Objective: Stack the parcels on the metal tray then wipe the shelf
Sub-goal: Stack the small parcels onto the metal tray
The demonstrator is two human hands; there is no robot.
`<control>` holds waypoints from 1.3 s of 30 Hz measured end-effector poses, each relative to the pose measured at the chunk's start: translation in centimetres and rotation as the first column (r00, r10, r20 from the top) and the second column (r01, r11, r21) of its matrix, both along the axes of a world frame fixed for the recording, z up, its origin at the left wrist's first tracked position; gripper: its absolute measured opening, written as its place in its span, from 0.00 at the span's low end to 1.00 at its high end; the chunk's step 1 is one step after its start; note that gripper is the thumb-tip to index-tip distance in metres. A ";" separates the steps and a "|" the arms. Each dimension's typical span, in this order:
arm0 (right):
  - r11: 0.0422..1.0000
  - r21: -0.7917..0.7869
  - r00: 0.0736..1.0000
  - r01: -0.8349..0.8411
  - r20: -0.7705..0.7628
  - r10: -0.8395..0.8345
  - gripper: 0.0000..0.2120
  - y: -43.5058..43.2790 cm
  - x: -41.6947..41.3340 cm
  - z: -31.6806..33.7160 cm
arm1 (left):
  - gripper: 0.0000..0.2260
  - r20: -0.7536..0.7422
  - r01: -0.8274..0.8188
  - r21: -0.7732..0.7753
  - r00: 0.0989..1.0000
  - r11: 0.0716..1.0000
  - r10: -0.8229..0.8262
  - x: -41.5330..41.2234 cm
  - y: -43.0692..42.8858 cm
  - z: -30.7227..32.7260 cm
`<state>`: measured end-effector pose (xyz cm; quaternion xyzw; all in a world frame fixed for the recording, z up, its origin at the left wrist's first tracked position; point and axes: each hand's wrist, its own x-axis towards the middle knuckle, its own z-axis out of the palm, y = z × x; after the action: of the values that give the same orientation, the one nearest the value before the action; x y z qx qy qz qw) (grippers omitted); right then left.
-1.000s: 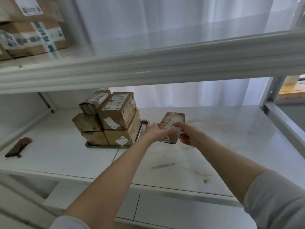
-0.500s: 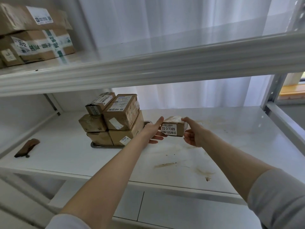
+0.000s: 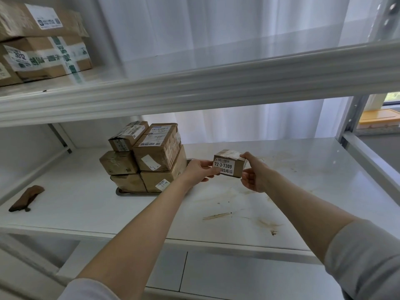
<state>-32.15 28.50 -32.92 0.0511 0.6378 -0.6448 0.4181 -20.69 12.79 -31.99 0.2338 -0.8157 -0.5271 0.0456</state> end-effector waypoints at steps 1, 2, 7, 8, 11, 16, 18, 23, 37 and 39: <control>1.000 -0.004 1.000 0.003 0.001 -0.003 0.21 0.0 0.0 0.0 | 0.18 -0.011 0.005 0.000 1.000 1.000 -0.005 0.0 -0.1 0.0; 1.000 -0.008 1.000 0.006 0.003 -0.006 0.21 0.0 0.0 0.0 | 0.17 -0.021 0.011 0.002 1.000 1.000 -0.011 0.1 -0.2 0.1; 1.000 0.002 1.000 0.004 0.002 -0.004 0.20 0.0 -0.4 -0.2 | 0.14 -0.040 0.026 -0.024 0.999 0.999 -0.027 0.4 -0.3 0.3; 1.000 0.004 1.000 0.001 -0.003 -0.001 0.20 0.0 -0.5 -0.3 | 0.14 -0.045 0.021 -0.027 0.999 0.999 -0.023 0.4 -0.2 0.3; 1.000 0.005 1.000 -0.005 -0.028 0.005 0.20 0.0 -0.6 -0.4 | 0.11 -0.039 -0.002 -0.021 0.999 1.000 0.001 0.4 0.0 0.5; 1.000 -0.016 0.998 -0.014 -0.068 0.013 0.18 -0.1 -0.6 -0.4 | 0.12 -0.034 -0.011 -0.042 0.999 0.999 0.010 0.4 -0.1 0.7; 1.000 -0.017 0.997 -0.021 -0.068 0.020 0.18 -0.1 -0.6 -0.4 | 0.12 -0.031 0.007 -0.042 0.999 0.999 -0.009 0.6 0.0 0.8; 0.999 -0.021 0.995 -0.048 -0.090 0.045 0.15 0.1 -1.0 -0.5 | 0.13 0.013 -0.010 0.058 1.000 0.998 0.009 0.8 0.2 1.1; 0.995 -0.040 0.982 -0.092 -0.170 0.084 0.07 -0.2 0.0 -0.5 | 0.22 0.008 -0.097 -0.146 0.995 0.985 0.099 0.1 1.6 1.1; 0.995 -0.005 0.970 -0.102 -0.223 0.098 0.14 -0.4 0.1 -0.5 | 0.26 0.024 -0.111 -0.253 0.992 0.961 0.121 -0.1 1.7 1.0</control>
<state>-32.06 28.14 -33.45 -0.0572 0.6772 -0.6297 0.3763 -20.77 14.52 -30.94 0.2837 -0.8616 -0.4113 0.0896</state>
